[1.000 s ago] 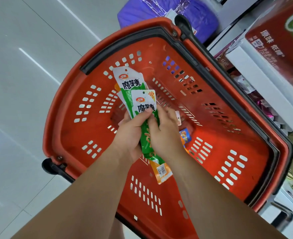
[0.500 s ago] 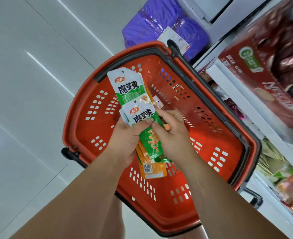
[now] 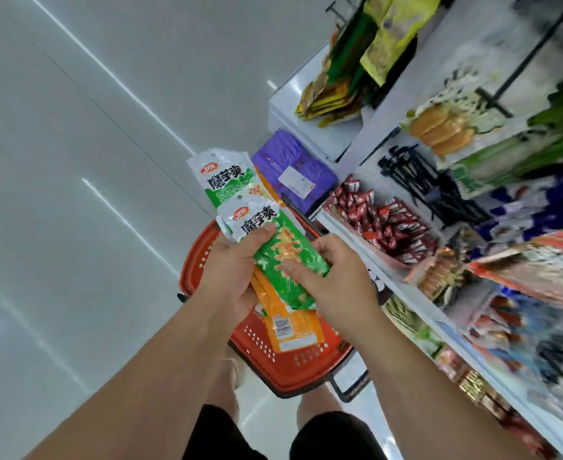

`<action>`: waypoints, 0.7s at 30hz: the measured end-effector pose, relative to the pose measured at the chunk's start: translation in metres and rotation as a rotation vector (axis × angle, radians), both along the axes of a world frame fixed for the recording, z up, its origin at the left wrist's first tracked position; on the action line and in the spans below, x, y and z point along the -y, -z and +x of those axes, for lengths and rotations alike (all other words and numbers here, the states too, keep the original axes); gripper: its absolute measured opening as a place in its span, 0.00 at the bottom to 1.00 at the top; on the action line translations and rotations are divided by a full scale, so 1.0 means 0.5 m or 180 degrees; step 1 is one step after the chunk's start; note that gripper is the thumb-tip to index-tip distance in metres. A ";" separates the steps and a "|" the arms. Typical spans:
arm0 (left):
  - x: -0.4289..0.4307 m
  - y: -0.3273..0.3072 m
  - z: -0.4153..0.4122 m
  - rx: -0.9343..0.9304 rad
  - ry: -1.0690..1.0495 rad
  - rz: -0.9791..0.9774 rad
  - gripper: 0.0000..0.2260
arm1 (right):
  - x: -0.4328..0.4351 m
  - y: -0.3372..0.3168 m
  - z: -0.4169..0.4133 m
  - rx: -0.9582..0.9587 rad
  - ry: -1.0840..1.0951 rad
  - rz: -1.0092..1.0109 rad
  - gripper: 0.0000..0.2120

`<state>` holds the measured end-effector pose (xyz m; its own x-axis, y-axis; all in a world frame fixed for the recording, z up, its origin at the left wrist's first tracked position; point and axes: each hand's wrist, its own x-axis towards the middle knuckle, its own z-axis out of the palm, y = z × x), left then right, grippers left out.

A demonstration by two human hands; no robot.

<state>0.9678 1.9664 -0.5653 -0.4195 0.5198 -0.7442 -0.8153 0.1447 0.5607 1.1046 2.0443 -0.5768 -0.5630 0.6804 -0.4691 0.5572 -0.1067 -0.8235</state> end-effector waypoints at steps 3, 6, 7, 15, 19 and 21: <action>-0.010 -0.140 0.023 -0.0193 0.0011 0.0166 0.10 | -0.006 -0.136 0.020 -0.0206 0.0138 0.0195 0.13; -0.014 -0.263 0.038 -0.0456 0.0098 0.0229 0.11 | -0.007 -0.241 0.046 -0.0443 0.0431 0.0310 0.13; -0.015 -0.299 0.042 -0.0557 0.0119 0.0254 0.13 | -0.009 -0.271 0.056 -0.0536 0.0498 0.0324 0.15; -0.035 -0.540 0.094 -0.1090 0.0073 0.0492 0.19 | -0.049 -0.514 0.116 -0.1095 0.0659 0.0089 0.39; -0.052 -0.608 0.112 -0.1289 -0.0041 0.0664 0.32 | -0.067 -0.602 0.137 -0.1255 0.0490 0.0084 0.02; -0.059 -0.634 0.109 -0.1437 0.0002 0.0834 0.22 | -0.064 -0.632 0.134 -0.1442 0.0310 0.0287 0.11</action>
